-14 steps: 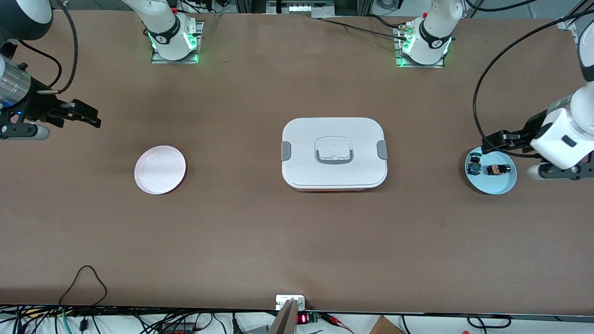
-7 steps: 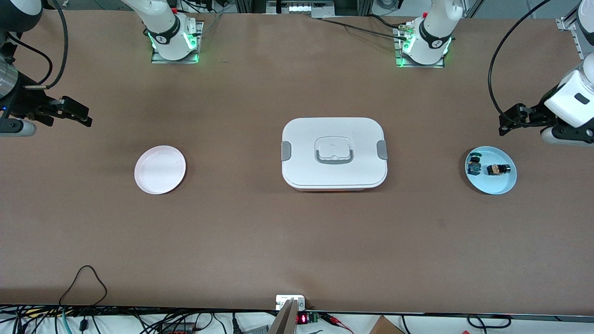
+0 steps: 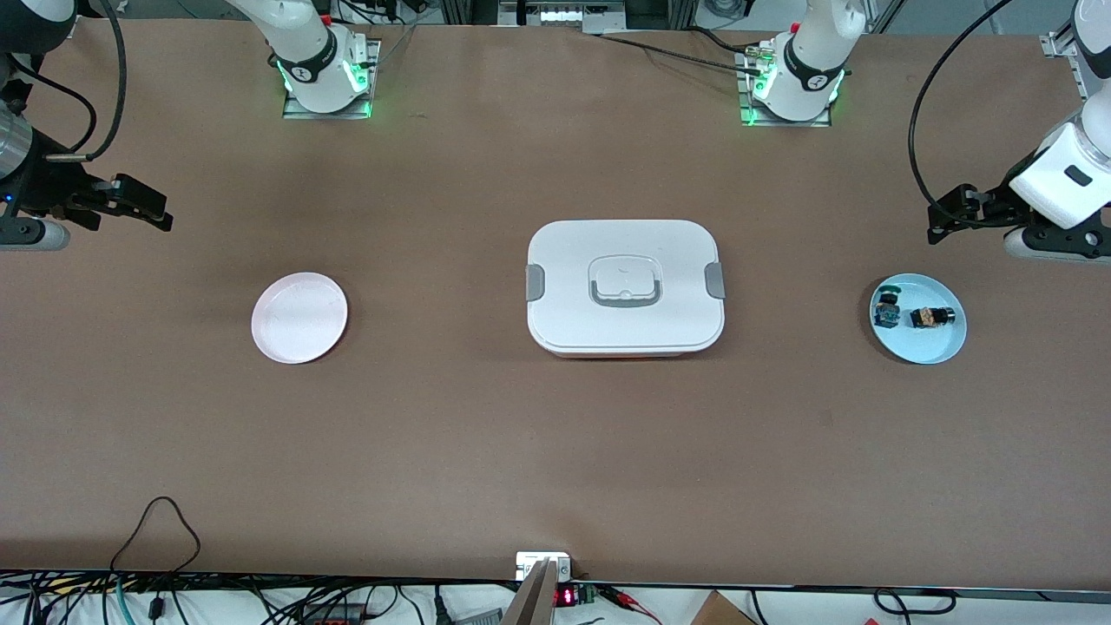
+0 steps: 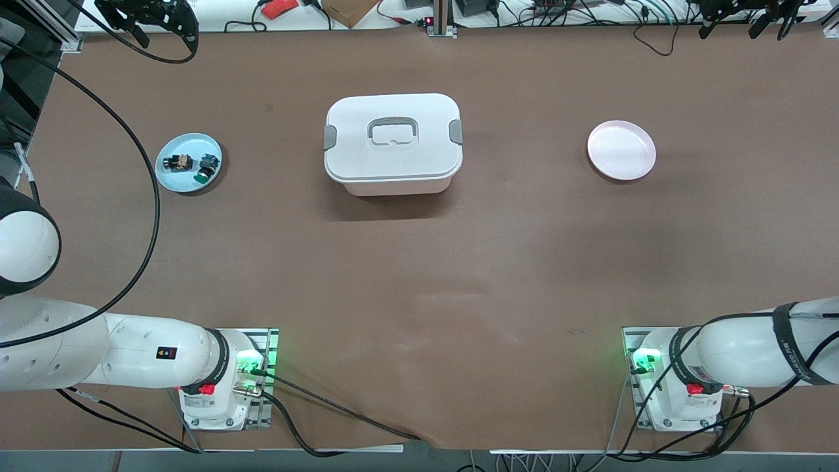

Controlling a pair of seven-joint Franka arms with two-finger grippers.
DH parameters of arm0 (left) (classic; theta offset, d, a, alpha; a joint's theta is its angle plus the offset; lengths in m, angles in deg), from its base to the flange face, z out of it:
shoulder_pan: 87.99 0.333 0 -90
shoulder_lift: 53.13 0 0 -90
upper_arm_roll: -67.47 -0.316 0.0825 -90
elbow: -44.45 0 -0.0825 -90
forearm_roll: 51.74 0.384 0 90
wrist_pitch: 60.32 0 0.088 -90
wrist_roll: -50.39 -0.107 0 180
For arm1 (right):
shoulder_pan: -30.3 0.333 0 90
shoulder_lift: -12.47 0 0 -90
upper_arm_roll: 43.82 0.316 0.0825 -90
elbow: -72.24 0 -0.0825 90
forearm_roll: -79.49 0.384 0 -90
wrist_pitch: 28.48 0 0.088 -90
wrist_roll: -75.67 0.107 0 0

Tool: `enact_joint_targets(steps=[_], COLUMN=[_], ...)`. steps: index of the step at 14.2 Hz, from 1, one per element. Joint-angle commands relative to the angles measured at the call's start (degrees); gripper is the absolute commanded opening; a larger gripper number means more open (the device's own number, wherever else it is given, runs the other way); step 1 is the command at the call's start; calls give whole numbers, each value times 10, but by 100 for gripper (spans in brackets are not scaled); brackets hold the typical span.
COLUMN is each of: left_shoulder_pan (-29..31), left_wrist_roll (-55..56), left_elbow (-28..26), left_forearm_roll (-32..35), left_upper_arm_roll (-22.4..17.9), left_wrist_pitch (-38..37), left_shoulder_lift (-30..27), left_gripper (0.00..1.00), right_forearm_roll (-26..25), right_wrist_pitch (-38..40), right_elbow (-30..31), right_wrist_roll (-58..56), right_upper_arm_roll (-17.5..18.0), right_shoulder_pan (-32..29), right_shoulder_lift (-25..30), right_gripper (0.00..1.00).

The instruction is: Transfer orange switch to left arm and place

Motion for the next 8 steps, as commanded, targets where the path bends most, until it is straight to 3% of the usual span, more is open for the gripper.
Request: enact_joint_targets(steps=[1, 8], left_shoulder_pan=[-8, -12], left_wrist_roll=[0, 11], left_elbow=[-3, 10], left_forearm_roll=[-9, -8], left_upper_arm_roll=[-5, -3], left_wrist_pitch=[-31, -37], left_shoulder_lift=[-10, -1], left_gripper=[100, 100], right_forearm_roll=[-6, -6], right_wrist_pitch=[29, 32], right_elbow=[-20, -21], right_wrist_roll=[-5, -5], right_upper_arm_roll=[1, 2], right_shoulder_pan=[2, 3], right_shoulder_lift=[3, 3], right_gripper=[100, 100])
